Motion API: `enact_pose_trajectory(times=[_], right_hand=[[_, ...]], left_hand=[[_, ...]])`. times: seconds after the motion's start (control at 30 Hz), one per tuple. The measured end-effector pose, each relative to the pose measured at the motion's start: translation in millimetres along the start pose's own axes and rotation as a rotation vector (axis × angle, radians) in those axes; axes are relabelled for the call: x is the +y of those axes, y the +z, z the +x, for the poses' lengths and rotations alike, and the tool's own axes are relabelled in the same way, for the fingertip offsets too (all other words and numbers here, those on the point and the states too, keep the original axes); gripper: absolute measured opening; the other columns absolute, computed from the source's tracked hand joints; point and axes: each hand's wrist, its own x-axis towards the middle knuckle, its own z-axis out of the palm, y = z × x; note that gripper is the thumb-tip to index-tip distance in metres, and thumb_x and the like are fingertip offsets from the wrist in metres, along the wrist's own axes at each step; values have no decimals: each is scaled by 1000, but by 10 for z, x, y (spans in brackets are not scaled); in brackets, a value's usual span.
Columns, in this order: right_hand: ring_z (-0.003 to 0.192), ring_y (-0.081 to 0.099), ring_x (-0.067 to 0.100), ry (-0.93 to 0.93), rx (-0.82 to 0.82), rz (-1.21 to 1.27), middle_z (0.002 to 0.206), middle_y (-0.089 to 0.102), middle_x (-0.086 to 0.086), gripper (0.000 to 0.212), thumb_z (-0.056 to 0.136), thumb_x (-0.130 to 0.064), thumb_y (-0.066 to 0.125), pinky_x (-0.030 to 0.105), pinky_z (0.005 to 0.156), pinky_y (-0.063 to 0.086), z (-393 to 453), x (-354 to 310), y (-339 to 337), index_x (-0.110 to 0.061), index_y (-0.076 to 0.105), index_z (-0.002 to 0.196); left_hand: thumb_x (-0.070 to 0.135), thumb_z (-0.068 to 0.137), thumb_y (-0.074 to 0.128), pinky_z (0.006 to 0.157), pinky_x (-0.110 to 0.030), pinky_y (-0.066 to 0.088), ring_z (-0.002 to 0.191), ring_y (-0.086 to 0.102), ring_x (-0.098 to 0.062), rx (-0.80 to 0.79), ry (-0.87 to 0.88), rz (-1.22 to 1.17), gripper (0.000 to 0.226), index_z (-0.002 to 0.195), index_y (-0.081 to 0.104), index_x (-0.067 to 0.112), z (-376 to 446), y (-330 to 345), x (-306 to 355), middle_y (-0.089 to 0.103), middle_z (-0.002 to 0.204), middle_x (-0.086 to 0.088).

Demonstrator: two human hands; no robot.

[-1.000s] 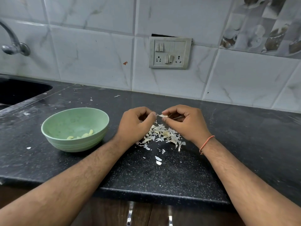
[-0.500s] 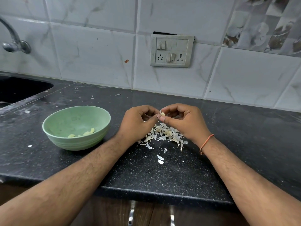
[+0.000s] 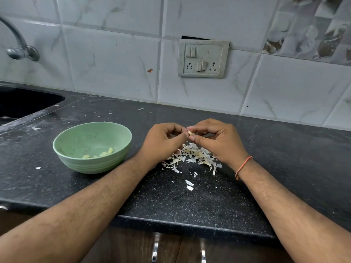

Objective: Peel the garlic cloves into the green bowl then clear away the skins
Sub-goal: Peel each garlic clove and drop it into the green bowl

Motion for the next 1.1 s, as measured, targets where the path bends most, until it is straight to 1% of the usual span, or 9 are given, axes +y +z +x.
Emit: enact_pose_trajectory(times=[0.13, 0.27, 0.37, 0.43, 0.53, 0.67, 0.8, 0.97, 1.1], right_hand=[[97, 74, 11, -45, -5, -57, 100, 77, -9, 26, 82, -16, 91, 17, 86, 55, 15, 10, 24, -21, 85, 107], [93, 73, 12, -53, 37, -79, 96, 76, -11, 25, 81, -27, 90, 22, 80, 59, 24, 4, 21, -23, 86, 105], [91, 74, 12, -62, 44, -92, 95, 76, -11, 23, 83, -30, 88, 26, 78, 62, 18, 0, 23, -23, 86, 105], [91, 74, 12, -55, 42, -83, 95, 76, -11, 22, 85, -28, 88, 27, 78, 63, 20, -3, 13, -22, 86, 106], [92, 74, 14, -67, 30, -85, 97, 75, -11, 20, 89, -22, 86, 32, 79, 64, 26, 5, -4, -22, 85, 109], [93, 74, 16, -80, 27, -85, 98, 75, -9, 20, 91, -15, 84, 37, 79, 64, 28, 17, -9, -21, 85, 110], [92, 75, 13, -101, 42, -112, 95, 78, -13, 17, 89, -17, 86, 30, 80, 62, 24, -16, -37, -23, 85, 104], [85, 74, 15, -89, 61, -140, 89, 77, -15, 12, 88, -17, 86, 26, 76, 59, -3, -33, -35, -25, 85, 97], [78, 71, 18, -65, 75, -139, 86, 77, -12, 12, 87, -14, 86, 29, 72, 58, -15, -45, -14, -25, 84, 91]], left_hand=[[16, 99, 70, 44, -23, 43, 51, 62, -18, -70, -110, -86, 11, 99, 81, 17, 0, -18, 25, 67, 61, -9], [32, 89, 81, 64, -37, 50, 57, 62, -22, -99, -88, -150, 14, 98, 85, 23, 26, -26, -6, 69, 66, -15], [46, 82, 83, 69, -49, 47, 61, 62, -24, -118, -79, -155, 27, 101, 85, 26, 29, -20, -32, 75, 81, -24], [43, 88, 83, 71, -52, 46, 59, 63, -21, -116, -86, -158, 23, 103, 84, 26, 37, -26, -46, 74, 79, -24], [33, 97, 79, 73, -52, 45, 55, 63, -18, -115, -85, -172, 13, 104, 84, 24, 37, -35, -47, 69, 67, -13], [29, 98, 77, 74, -51, 47, 55, 62, -19, -119, -81, -200, 13, 106, 84, 21, 33, -37, -48, 68, 66, -13], [34, 97, 79, 75, -53, 44, 58, 62, -19, -136, -92, -188, 15, 107, 84, 24, 50, -46, -74, 68, 70, -14], [46, 88, 81, 75, -53, 43, 63, 61, -20, -175, -86, -199, 29, 108, 84, 26, 56, -45, -83, 72, 93, -34], [45, 87, 86, 69, -47, 44, 60, 61, -16, -204, -95, -209, 32, 110, 84, 23, 53, -44, -98, 74, 98, -34]])
